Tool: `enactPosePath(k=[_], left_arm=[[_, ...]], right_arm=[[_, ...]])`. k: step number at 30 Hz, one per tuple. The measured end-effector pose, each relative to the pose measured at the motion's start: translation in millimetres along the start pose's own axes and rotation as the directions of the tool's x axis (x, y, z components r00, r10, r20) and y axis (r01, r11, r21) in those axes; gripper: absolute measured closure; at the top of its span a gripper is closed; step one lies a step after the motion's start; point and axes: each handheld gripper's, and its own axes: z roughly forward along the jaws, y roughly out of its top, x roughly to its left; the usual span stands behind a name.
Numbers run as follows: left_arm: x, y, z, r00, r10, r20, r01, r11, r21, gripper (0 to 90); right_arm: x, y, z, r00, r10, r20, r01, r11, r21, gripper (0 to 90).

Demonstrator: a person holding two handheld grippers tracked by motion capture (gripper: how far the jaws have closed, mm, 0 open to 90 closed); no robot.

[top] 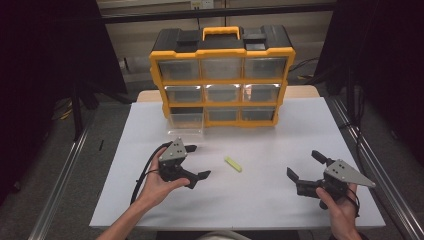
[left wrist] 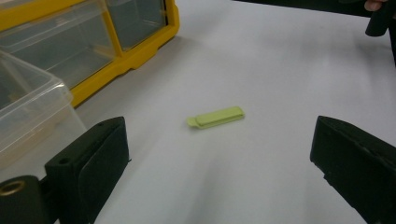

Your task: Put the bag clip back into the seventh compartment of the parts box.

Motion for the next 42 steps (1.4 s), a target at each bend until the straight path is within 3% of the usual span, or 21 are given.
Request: enactPosePath(k=[2,5,7,9,13,15,19,21,24,29,30,32,33,34,37,38,39,40,41,42], left_arm=[[1.6,2.5,5.7,0.9996,0.021,0.02,-0.022,0.9992,0.034,5.1],[1.9,6.8,12.8,0.9975,0.011,0.07,-0.014,0.9985,0.053,4.3],[1.4,11.1,17.8,0.9943,0.052,0.093,-0.06,0.995,0.081,4.4],[2.6,15.0,21.7,0.9919,0.065,0.109,-0.074,0.9933,0.088,4.7],[7.7,19.7,30.6,0.9894,0.055,0.134,-0.07,0.9918,0.107,4.6],[10.9,21.7,37.1,0.9859,0.069,0.153,-0.091,0.9857,0.142,5.3],[13.5,23.4,49.0,0.9816,0.055,0.183,-0.09,0.9785,0.186,5.5],[14.9,24.4,54.3,0.9801,0.052,0.192,-0.09,0.9772,0.193,5.6],[16.8,27.4,61.6,0.9766,0.063,0.206,-0.11,0.9678,0.226,5.8],[20.6,32.2,72.2,0.9729,0.056,0.224,-0.111,0.964,0.241,6.1],[21.3,32.5,74.9,0.9734,0.054,0.223,-0.108,0.9651,0.238,6.2],[22.9,34.3,79.0,0.9729,0.064,0.222,-0.122,0.9578,0.26,6.7],[22.7,34.0,82.5,0.9754,0.063,0.211,-0.117,0.9592,0.257,7.0],[24.8,35.9,83.2,0.9692,0.069,0.237,-0.134,0.9523,0.274,9.1],[25.8,38.7,90.1,0.9684,0.064,0.241,-0.133,0.9498,0.283,9.2],[27.4,40.1,91.8,0.9633,0.068,0.26,-0.146,0.945,0.293,9.2],[26.7,39.5,94.9,0.9665,0.066,0.248,-0.138,0.9488,0.284,9.2],[28.0,40.7,95.8,0.962,0.063,0.265,-0.146,0.941,0.305,9.4],[28.0,40.4,99.1,0.9626,0.074,0.26,-0.155,0.9404,0.303,9.9],[27.5,39.4,101.4,0.9653,0.083,0.248,-0.156,0.9443,0.29,10.7]], right_arm=[[-0.5,-0.1,0.0,1.0,0.0,-0.008,0.0,1.0,0.004,0.6],[-1.1,-0.1,0.2,1.0,0.0,-0.004,0.0,1.0,-0.001,0.6],[-0.8,-0.1,-0.1,1.0,0.003,-0.003,-0.003,1.0,0.002,0.6],[-0.6,0.0,-0.1,1.0,0.001,-0.008,-0.001,1.0,0.001,0.6],[-0.4,-0.3,-0.2,1.0,0.002,-0.004,-0.002,1.0,-0.001,0.6],[-0.8,-0.3,-0.9,1.0,0.002,-0.007,-0.002,1.0,-0.001,0.6],[-0.6,-0.4,-0.9,1.0,0.003,-0.007,-0.003,1.0,0.001,0.6],[-0.4,-0.4,-0.5,1.0,0.0,-0.008,0.0,1.0,0.001,0.6],[-0.6,-0.3,-0.6,0.9999,-0.003,-0.015,0.003,1.0,0.003,0.6],[-0.1,-0.2,-0.6,0.9999,-0.003,-0.016,0.003,1.0,0.0,0.6],[-0.4,-0.2,-0.5,0.9997,-0.004,-0.022,0.004,1.0,0.002,0.6],[-0.2,-0.5,-0.1,0.9997,-0.001,-0.023,0.001,1.0,0.009,0.6],[-0.2,-0.5,-0.3,0.9997,0.001,-0.023,-0.001,1.0,0.009,0.5],[-0.2,-0.5,-0.7,0.9998,-0.002,-0.019,0.002,1.0,0.006,0.5],[-0.2,-0.4,-1.0,0.9998,-0.006,-0.018,0.006,1.0,0.004,0.6],[0.1,-0.5,-1.3,0.9998,-0.002,-0.019,0.002,1.0,0.008,0.6],[0.2,-0.5,-1.3,0.9998,-0.001,-0.018,0.001,1.0,0.008,0.6],[0.4,-0.7,-1.1,0.9998,-0.002,-0.018,0.002,1.0,0.007,0.6],[0.3,-0.7,-1.1,0.9998,-0.005,-0.019,0.005,1.0,0.006,0.6],[0.5,-0.8,-1.2,0.9999,-0.005,-0.016,0.005,1.0,0.005,0.6]])
